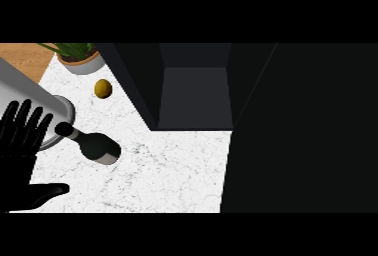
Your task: Pick up the wine, place it into the cabinet and close the cabinet
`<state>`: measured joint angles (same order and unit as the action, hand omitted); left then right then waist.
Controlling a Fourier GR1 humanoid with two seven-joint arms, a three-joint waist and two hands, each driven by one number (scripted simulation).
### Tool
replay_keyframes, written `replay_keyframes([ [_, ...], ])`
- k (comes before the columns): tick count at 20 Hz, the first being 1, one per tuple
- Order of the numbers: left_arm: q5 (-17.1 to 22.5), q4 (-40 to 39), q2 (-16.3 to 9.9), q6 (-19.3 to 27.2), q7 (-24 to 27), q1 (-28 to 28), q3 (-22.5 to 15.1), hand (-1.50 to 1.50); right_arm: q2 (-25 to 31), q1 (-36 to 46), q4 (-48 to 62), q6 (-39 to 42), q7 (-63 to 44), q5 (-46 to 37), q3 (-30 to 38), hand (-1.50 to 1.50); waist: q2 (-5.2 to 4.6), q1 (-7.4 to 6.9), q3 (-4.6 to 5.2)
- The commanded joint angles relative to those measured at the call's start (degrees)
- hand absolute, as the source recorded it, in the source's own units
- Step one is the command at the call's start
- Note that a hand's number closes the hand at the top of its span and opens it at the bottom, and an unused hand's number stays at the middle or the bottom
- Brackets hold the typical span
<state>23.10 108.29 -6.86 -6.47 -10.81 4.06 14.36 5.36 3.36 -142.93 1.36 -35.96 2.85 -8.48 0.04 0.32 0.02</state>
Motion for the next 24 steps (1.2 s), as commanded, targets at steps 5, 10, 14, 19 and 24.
replay_keyframes([
  [5, -3.13, -5.63, 0.15, -1.73, 7.87, 1.14, 2.13, -1.5, 1.11, -4.9, -11.81, 0.96, -3.67, 3.94, 0.52, -1.5, 0.11, 0.13, -0.03],
  [10, -3.52, -12.33, -0.03, -4.41, 12.01, 1.04, 2.7, -1.5, 1.87, -0.94, -9.03, 0.86, -5.58, 6.09, 3.73, -1.5, 0.03, -0.16, -0.01],
  [14, -5.89, -21.88, 0.35, -5.09, 18.25, -2.75, 2.54, -1.5, -0.75, -0.84, -7.84, -0.95, -3.92, 1.37, -0.82, -1.5, 0.01, -0.05, 0.01],
  [19, -4.84, -25.09, -1.81, -7.88, 19.42, -3.38, 3.65, -1.5, -1.16, -5.04, -11.33, -0.54, -3.14, -0.85, -4.37, -1.5, 0.09, 0.15, 0.0],
  [24, -5.96, -31.13, -1.7, -8.18, 21.65, -7.04, 2.73, -1.5, -0.55, -2.94, -9.04, -0.87, -3.37, 0.01, -2.57, -1.5, 0.03, 0.05, -0.01],
])
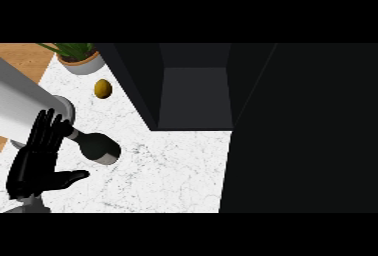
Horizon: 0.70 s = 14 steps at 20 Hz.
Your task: Pick up the wine, place it into the cabinet and close the cabinet
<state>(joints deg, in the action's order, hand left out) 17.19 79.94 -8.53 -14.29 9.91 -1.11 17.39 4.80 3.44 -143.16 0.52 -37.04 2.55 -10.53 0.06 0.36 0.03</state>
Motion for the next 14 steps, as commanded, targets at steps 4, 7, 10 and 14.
replay_keyframes([
  [4, -0.98, -7.92, 0.05, -2.65, 6.72, -0.49, 0.04, -1.5, 0.04, -3.4, -9.29, -0.34, -2.39, -0.18, -0.85, -1.5, 0.02, -0.02, -0.01],
  [7, -3.13, -13.5, 1.02, -1.45, 9.69, -3.51, -0.79, -1.5, 0.7, -4.48, -10.85, 0.31, -2.14, 0.14, -0.91, -1.5, 0.01, 0.32, 0.01],
  [10, -2.67, -10.7, 0.66, -1.22, 8.72, -2.47, -1.03, -1.5, 1.38, 0.42, -9.05, -0.43, -6.22, 3.89, 2.71, -1.5, -0.01, -0.13, 0.0],
  [14, -1.17, -16.3, -1.68, -5.28, 11.53, -2.5, 0.63, -1.5, 1.83, -3.13, -8.7, 1.93, -1.75, 5.93, 4.6, -1.5, -0.02, 0.04, -0.02],
])
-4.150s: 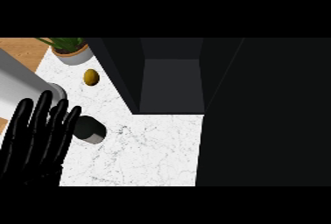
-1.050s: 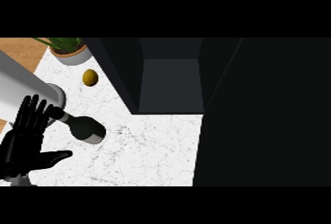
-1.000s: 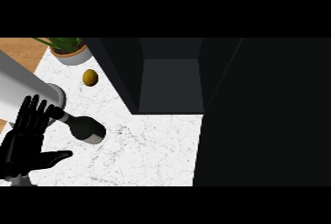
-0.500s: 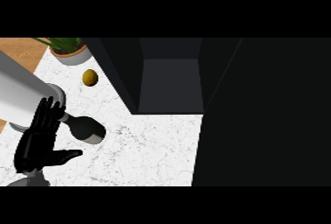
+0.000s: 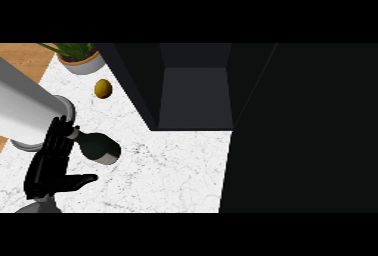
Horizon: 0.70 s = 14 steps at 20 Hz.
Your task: Pick up the wine, place it into the cabinet and close the cabinet
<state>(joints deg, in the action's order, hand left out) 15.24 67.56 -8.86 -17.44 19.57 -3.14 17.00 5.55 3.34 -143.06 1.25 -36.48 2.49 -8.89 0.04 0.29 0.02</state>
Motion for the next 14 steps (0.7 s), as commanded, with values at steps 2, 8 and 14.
replay_keyframes([
  [2, -1.32, -9.29, -0.95, -1.53, 4.98, -3.71, 0.11, -1.5, 0.58, -0.98, -5.67, 1.43, -2.04, 5.18, 2.44, -1.5, -0.06, 0.08, 0.0],
  [8, -2.76, -9.46, 0.89, 2.58, 4.91, -5.49, -1.3, -1.5, -0.11, 0.69, -6.11, -0.05, -3.56, 3.42, 2.21, -1.5, 0.01, -0.07, -0.02],
  [14, -3.08, -23.76, -3.42, -3.64, 13.3, -8.76, 0.85, -1.5, -0.07, -0.85, -7.65, 0.52, -3.18, 3.1, 1.24, -1.5, -0.08, 0.27, 0.02],
])
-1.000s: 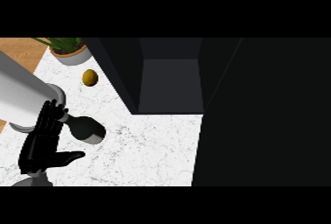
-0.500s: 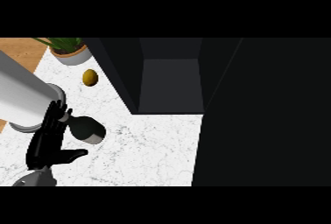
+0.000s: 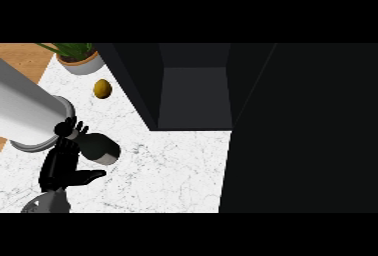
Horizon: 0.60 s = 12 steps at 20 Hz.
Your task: Pick up the wine, place it into the cabinet and close the cabinet
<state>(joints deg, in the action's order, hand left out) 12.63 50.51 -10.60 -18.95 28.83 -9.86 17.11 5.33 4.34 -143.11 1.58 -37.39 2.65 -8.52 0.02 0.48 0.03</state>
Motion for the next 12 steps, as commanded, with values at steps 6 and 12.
replay_keyframes([
  [6, 0.02, -6.97, 2.03, -0.21, 4.68, -2.95, -0.85, -1.5, 1.36, 1.9, -5.38, 0.38, -3.78, 4.25, 4.4, -1.5, -0.01, -0.2, -0.01],
  [12, 1.25, -10.18, 1.02, -1.64, 4.73, -7.14, -0.32, -1.5, -0.23, -1.21, -6.6, 0.79, -1.29, 2.66, 1.91, -1.5, 0.0, -0.03, -0.01],
])
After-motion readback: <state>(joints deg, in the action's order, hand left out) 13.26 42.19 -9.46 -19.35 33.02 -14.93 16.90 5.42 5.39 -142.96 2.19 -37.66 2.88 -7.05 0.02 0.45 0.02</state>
